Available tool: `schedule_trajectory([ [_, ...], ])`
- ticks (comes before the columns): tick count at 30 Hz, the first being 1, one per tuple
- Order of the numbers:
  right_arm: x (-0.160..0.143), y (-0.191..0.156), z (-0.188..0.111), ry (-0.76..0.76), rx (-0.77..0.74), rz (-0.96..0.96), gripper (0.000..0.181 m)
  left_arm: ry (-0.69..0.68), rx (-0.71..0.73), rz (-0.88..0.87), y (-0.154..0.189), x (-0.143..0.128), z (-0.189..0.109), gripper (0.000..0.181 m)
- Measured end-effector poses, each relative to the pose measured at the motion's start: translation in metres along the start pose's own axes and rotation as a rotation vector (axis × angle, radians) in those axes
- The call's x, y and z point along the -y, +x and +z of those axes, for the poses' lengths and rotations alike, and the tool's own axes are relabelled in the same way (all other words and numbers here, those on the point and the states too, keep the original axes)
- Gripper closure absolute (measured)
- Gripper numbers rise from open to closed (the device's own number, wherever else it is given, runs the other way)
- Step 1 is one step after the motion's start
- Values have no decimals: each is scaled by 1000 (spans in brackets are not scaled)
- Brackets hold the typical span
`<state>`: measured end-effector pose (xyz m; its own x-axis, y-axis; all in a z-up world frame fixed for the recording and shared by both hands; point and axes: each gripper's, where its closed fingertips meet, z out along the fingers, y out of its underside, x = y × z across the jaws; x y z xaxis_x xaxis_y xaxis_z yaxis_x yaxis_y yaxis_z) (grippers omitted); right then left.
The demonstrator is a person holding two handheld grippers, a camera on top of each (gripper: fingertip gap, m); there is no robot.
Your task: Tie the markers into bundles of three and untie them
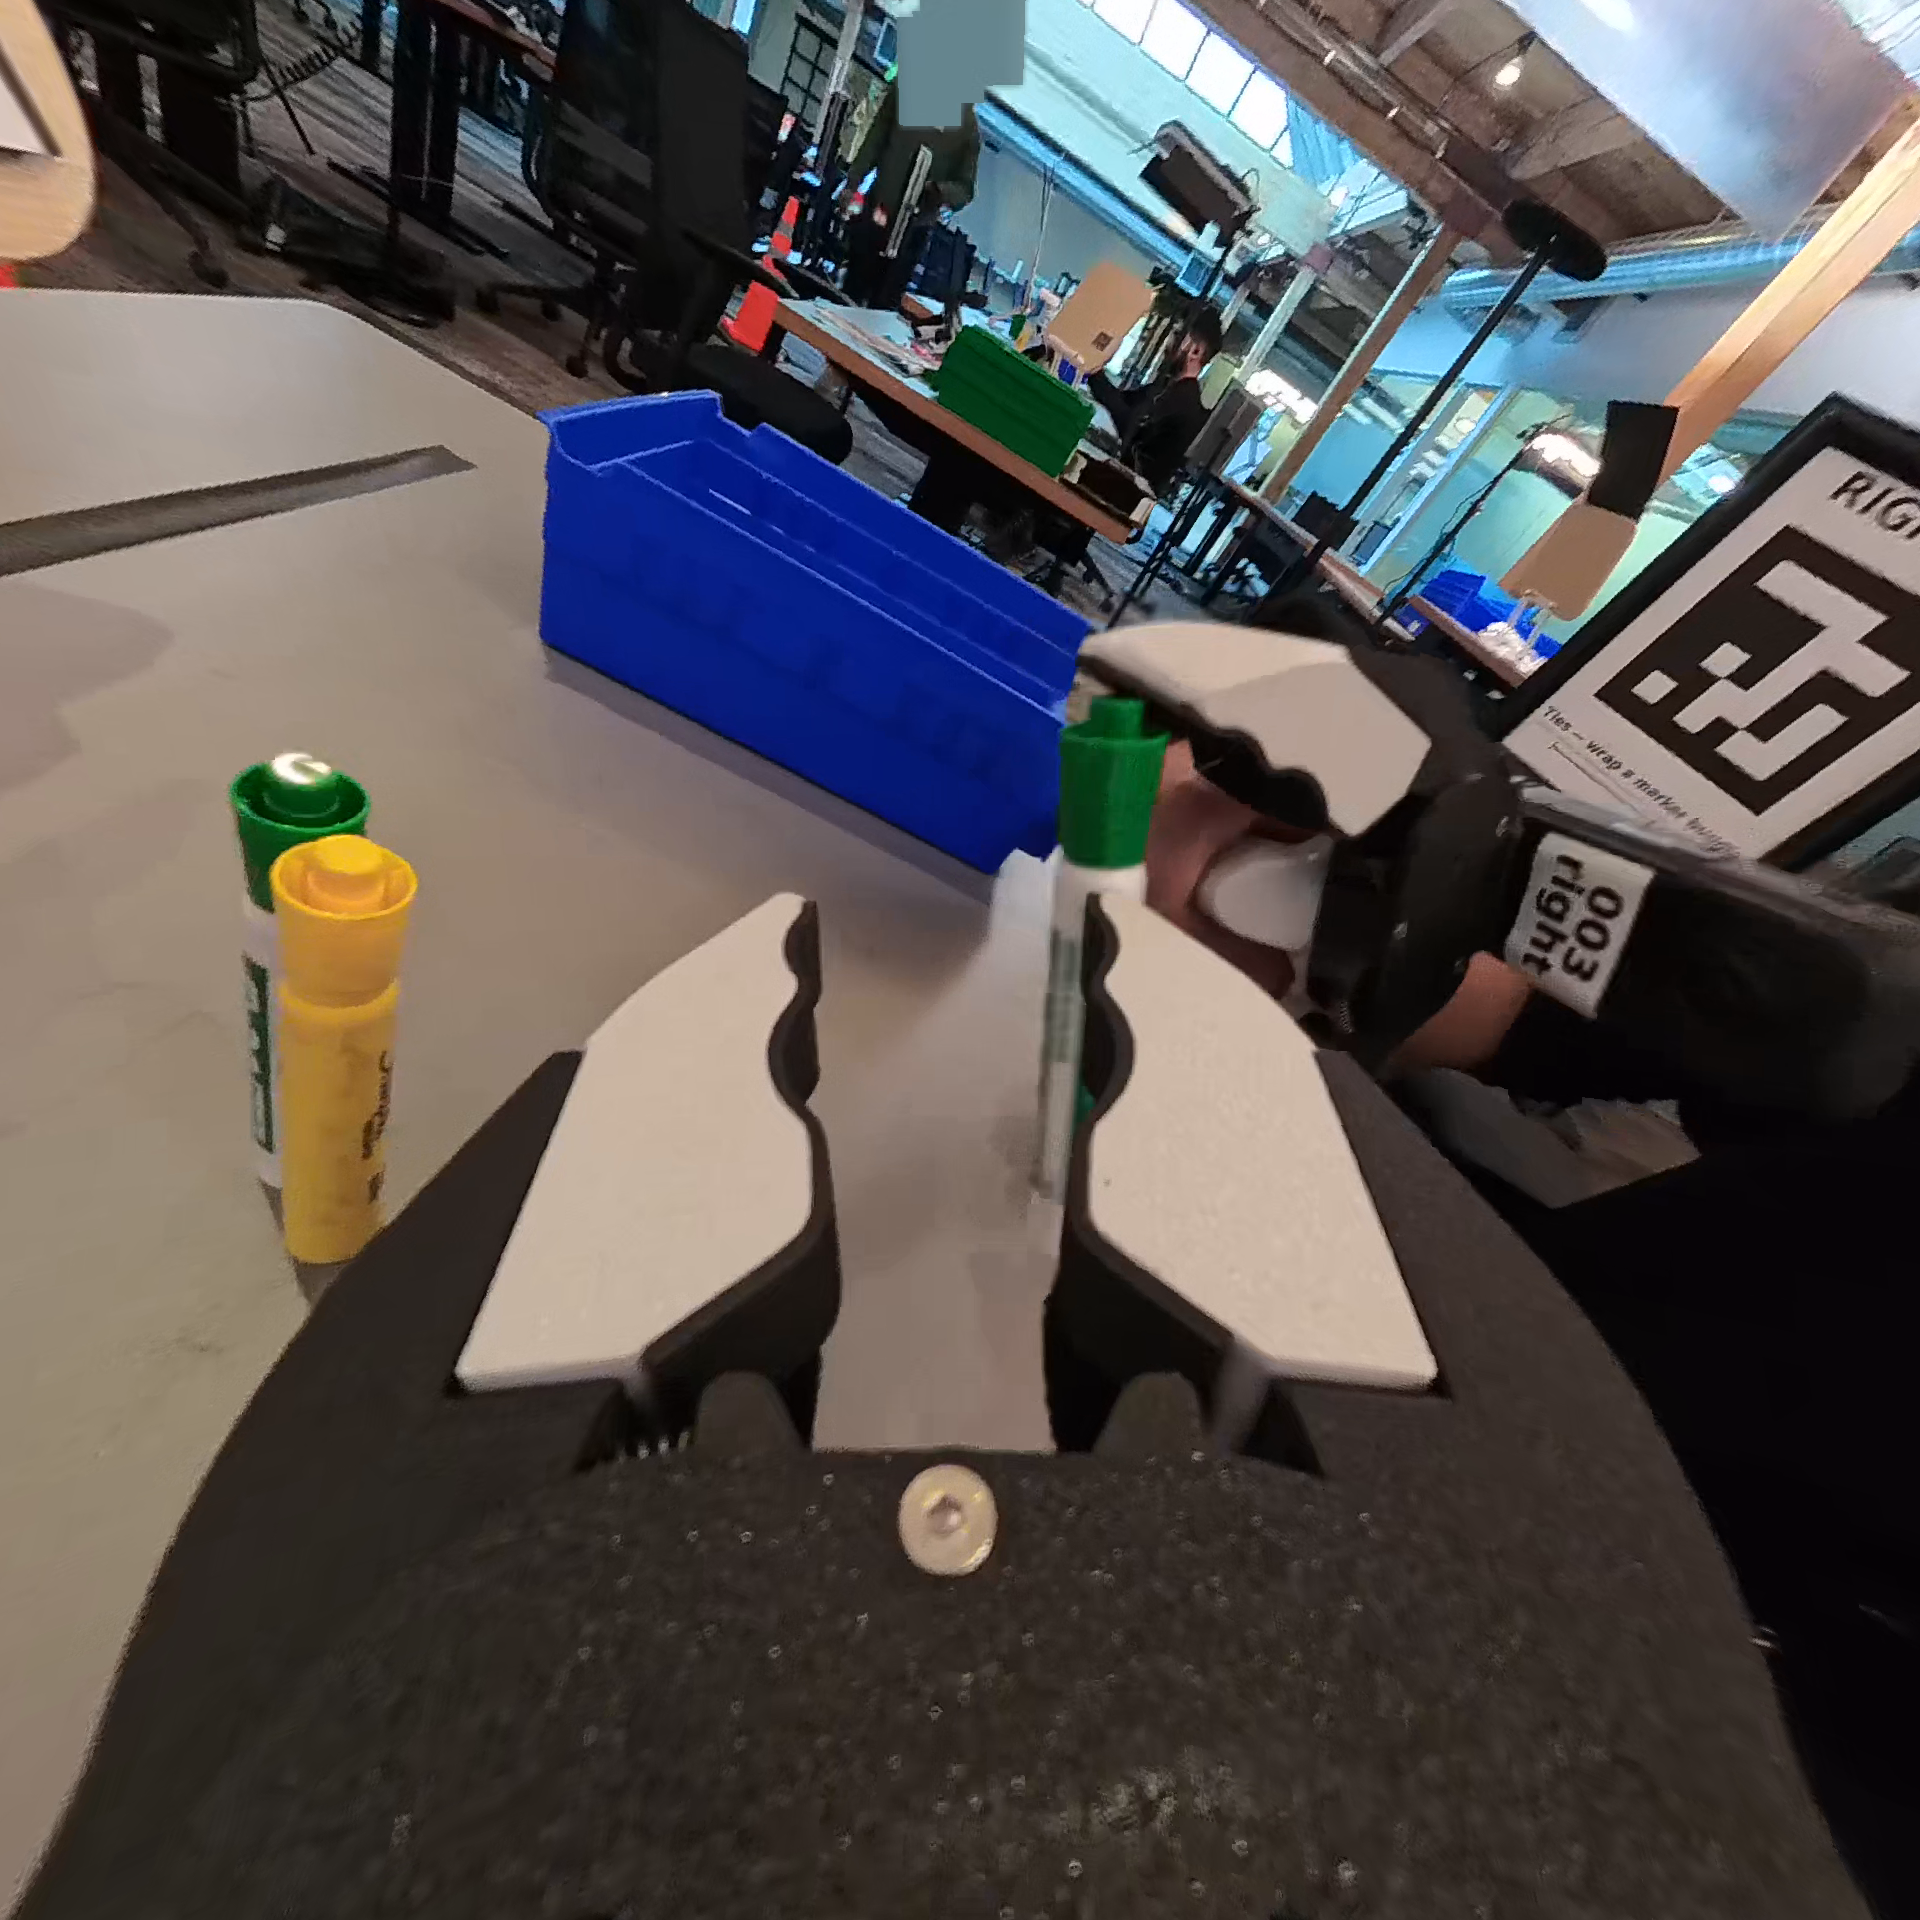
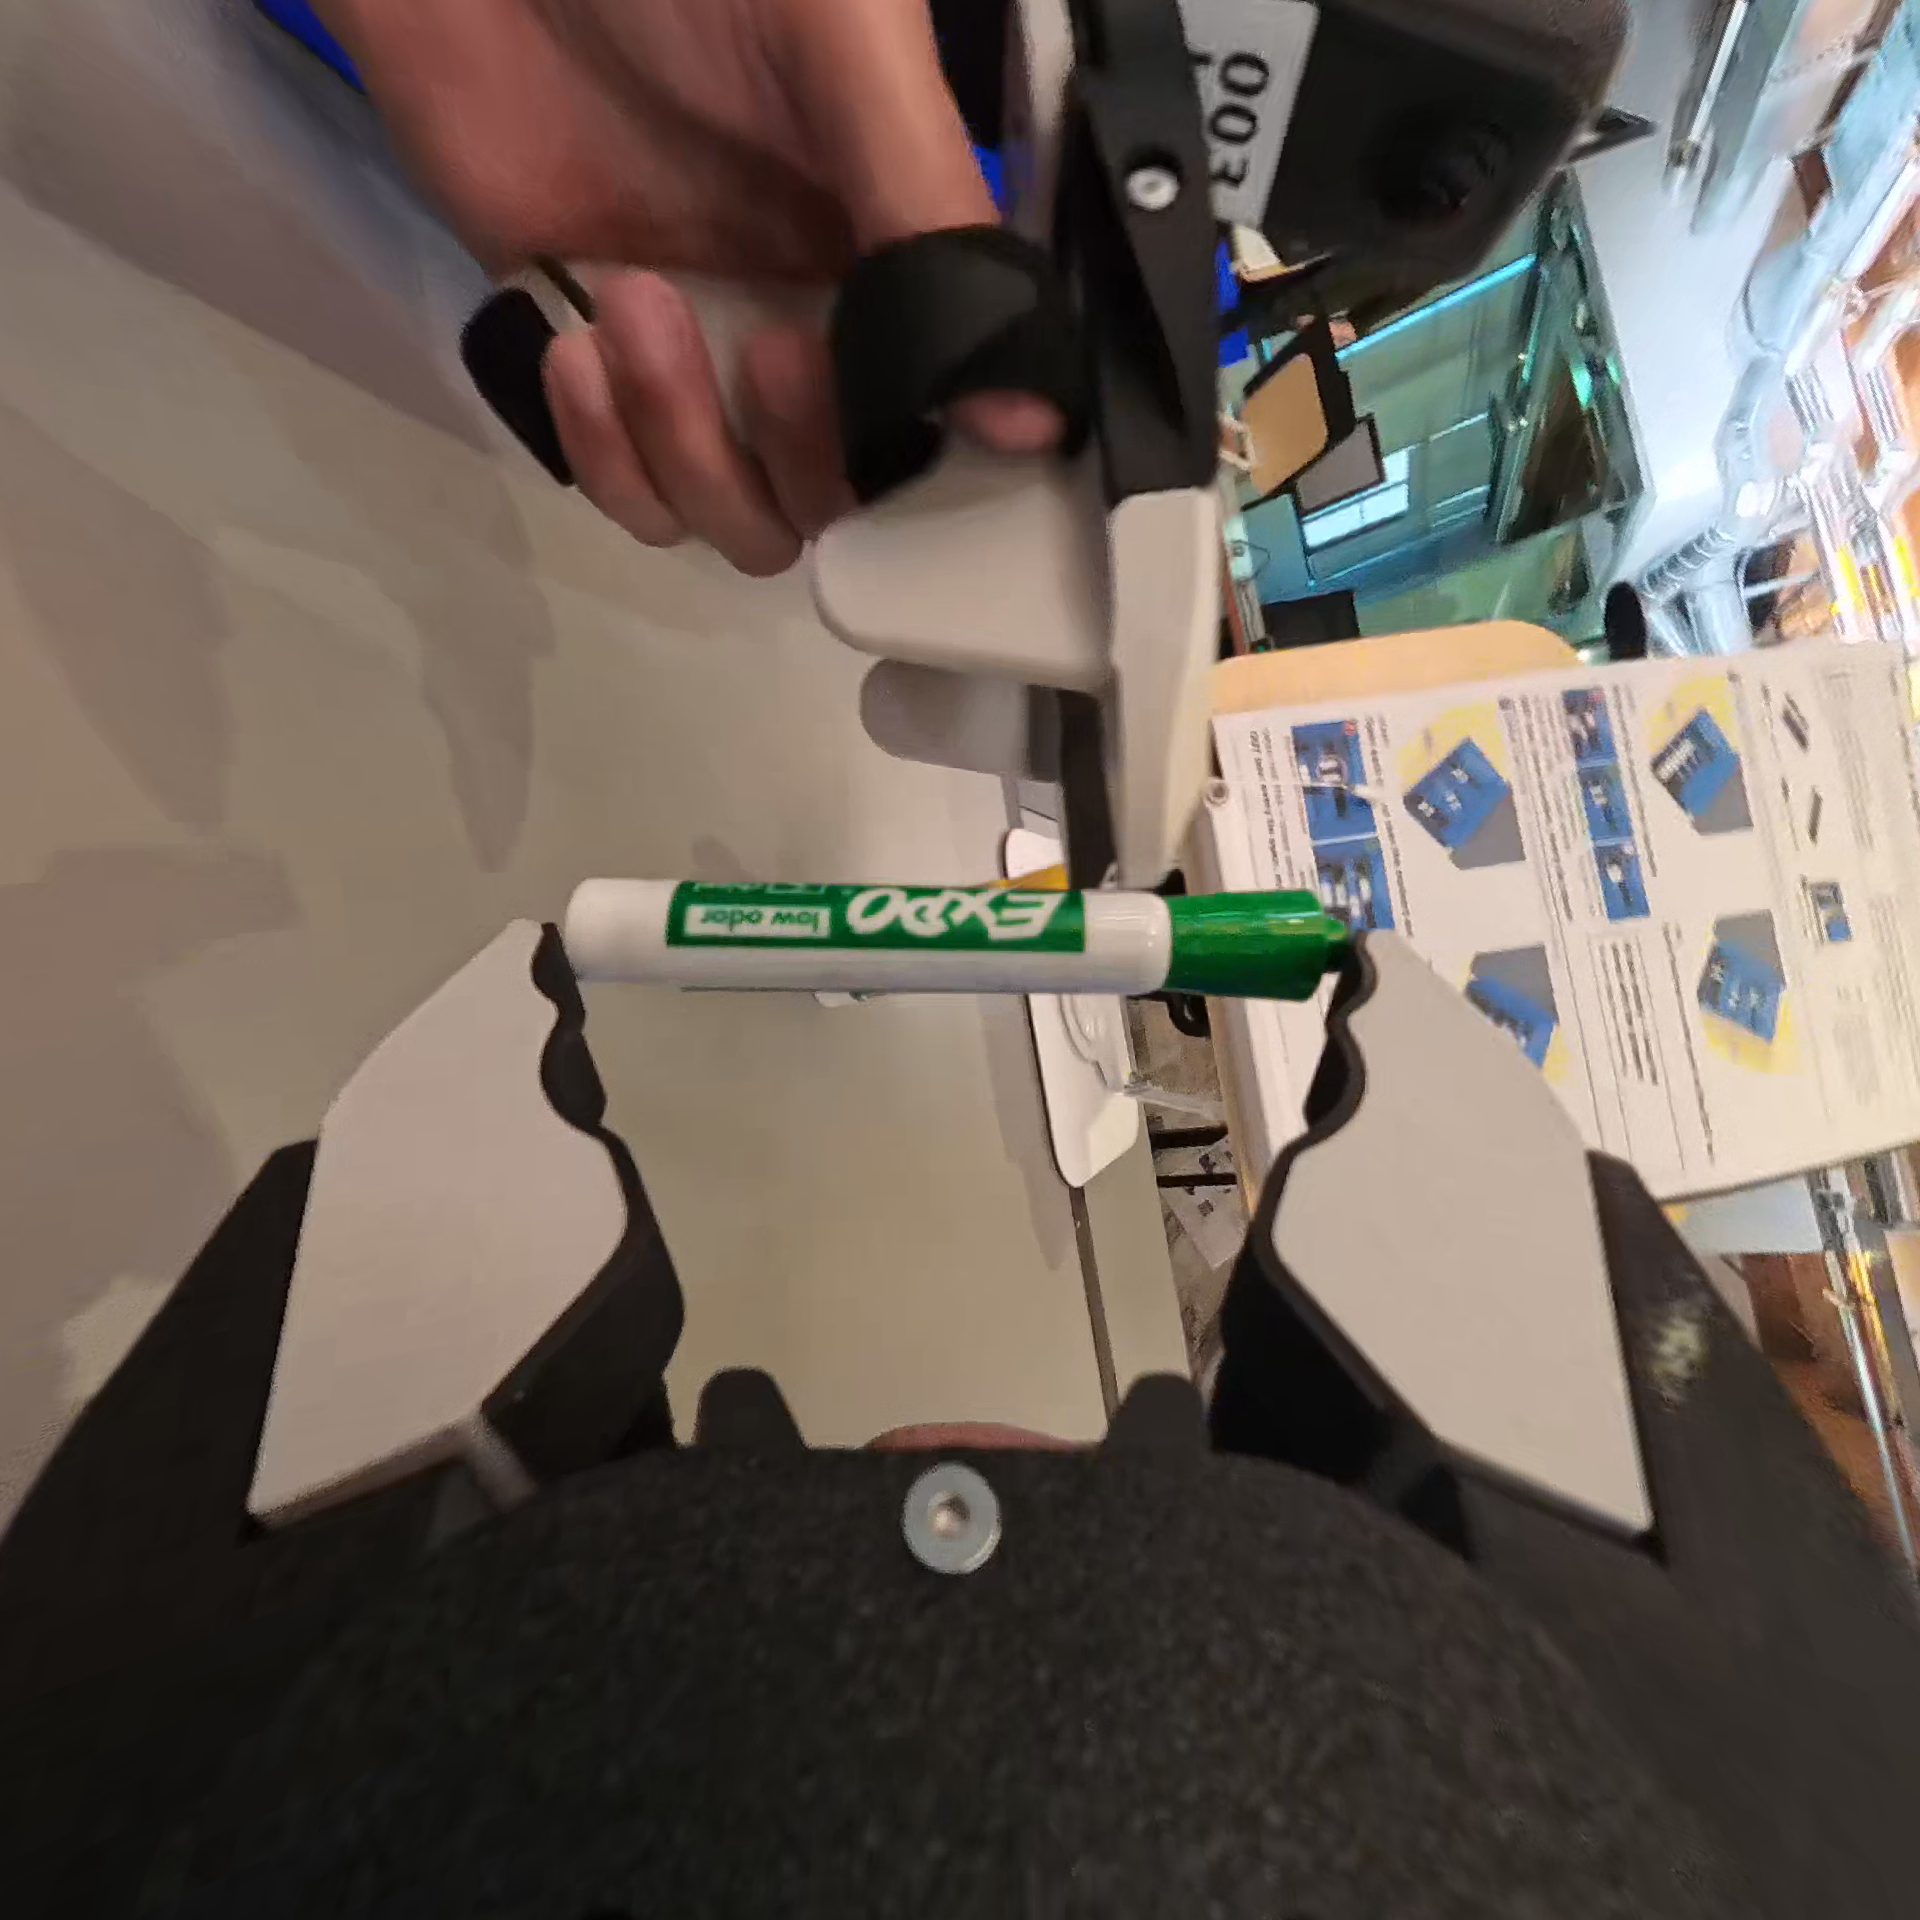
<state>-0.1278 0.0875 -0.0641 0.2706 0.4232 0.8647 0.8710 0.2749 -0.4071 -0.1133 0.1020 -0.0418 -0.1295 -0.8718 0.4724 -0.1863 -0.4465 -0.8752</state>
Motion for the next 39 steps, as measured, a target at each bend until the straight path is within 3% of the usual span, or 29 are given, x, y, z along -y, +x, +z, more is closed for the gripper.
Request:
schedule_trajectory([
  [7,7,-12,19,39,73,-29,49,4,-98,-10,8,-6,-10,136],
  [12,13,-22,23,76,133,-46,49,-10,-124,4,10,-12,-8,149],
  [14,12,-25,25,88,154,-59,49,-18,-104,11,6,-13,-9,163],
  [19,2,-21,23,94,126,-29,60,-24,-39,59,-5,-13,-10,164],
  [22,-11,-20,15,73,136,129,69,-4,-13,106,-6,-8,-15,163],
  [27,-15,-29,4,151,345,768,92,93,-6,191,2,7,-21,163],
  [30,-12,-22,-3,227,444,1013,110,75,7,269,6,2,-17,163],
  [32,-8,-5,-10,289,450,1119,126,35,9,310,7,-5,-11,163],
  [35,-3,13,-19,333,471,1208,135,-26,-6,345,11,-17,-1,163],
  [39,-3,15,-17,309,465,1185,138,-72,-39,390,21,-27,11,164],
])
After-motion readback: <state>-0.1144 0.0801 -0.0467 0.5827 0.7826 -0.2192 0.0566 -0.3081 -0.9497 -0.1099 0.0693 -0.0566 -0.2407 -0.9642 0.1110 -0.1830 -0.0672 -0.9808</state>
